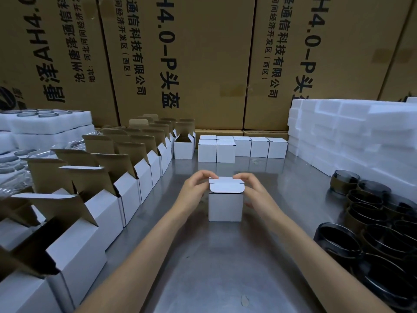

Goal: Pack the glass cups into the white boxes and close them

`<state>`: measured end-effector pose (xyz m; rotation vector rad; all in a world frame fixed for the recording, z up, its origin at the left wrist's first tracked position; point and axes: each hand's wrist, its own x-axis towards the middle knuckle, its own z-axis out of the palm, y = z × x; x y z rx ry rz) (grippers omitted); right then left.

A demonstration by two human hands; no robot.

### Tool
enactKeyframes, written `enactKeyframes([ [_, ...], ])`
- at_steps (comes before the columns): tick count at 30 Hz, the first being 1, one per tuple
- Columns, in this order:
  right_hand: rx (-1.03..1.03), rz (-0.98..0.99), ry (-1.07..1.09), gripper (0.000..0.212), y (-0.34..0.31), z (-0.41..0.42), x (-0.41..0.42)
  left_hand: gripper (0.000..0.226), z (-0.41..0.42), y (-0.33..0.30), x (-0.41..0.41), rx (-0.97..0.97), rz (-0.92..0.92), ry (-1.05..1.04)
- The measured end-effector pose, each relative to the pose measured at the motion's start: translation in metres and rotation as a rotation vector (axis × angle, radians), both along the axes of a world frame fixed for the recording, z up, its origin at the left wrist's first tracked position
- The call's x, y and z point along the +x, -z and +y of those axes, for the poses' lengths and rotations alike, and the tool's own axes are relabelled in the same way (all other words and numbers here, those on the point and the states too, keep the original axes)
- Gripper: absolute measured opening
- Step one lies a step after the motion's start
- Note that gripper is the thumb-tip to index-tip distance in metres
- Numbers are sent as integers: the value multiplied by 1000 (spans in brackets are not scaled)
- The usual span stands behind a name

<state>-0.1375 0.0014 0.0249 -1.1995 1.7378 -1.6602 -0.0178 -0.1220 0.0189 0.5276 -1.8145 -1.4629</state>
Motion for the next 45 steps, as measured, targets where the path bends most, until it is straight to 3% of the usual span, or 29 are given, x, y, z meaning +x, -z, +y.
enactKeyframes([
  [4, -52, -57, 14, 19, 6, 1, 0, 15, 4, -1, 2, 66, 9, 13],
  [6, -77, -58, 27, 21, 10, 1, -1, 26, 5, 0, 4, 84, 23, 32],
  [10, -105, 14, 9, 37, 19, 2, 3, 37, 10, 7, 8, -144, 30, 37],
  [12, -107, 54, 8, 36, 22, 1, 3, 52, 11, 11, 9, -261, -3, 2],
  [15, -131, 73, 42, 32, 23, 1, 2, 53, 13, 10, 9, -319, -18, -88],
  [20, -179, 116, 87, 36, 19, 0, 4, 50, 13, 8, 7, -304, -5, -112],
  [24, -174, 90, 54, 17, 23, -2, 0, 54, 12, 11, 9, -315, -29, -75],
  [28, -161, -15, -20, 27, 23, -2, 4, 41, 10, 16, 10, -313, -83, -5],
  [32, -143, -27, -45, 32, 23, -2, 6, 36, 11, 13, 9, -181, -18, 46],
  [37, -110, 1, 30, 13, 24, -3, 3, 36, 8, 16, 7, -163, -21, 22],
  [39, -104, 19, 39, 18, 23, -4, 4, 38, 8, 17, 8, -193, -42, 32],
  [42, -128, 208, 161, 24, 21, -4, 11, 42, 8, 17, 8, -219, -63, 40],
  [45, -117, 568, 404, 6, 23, 3, 18, 48, 8, 18, 9, -135, -53, 59],
])
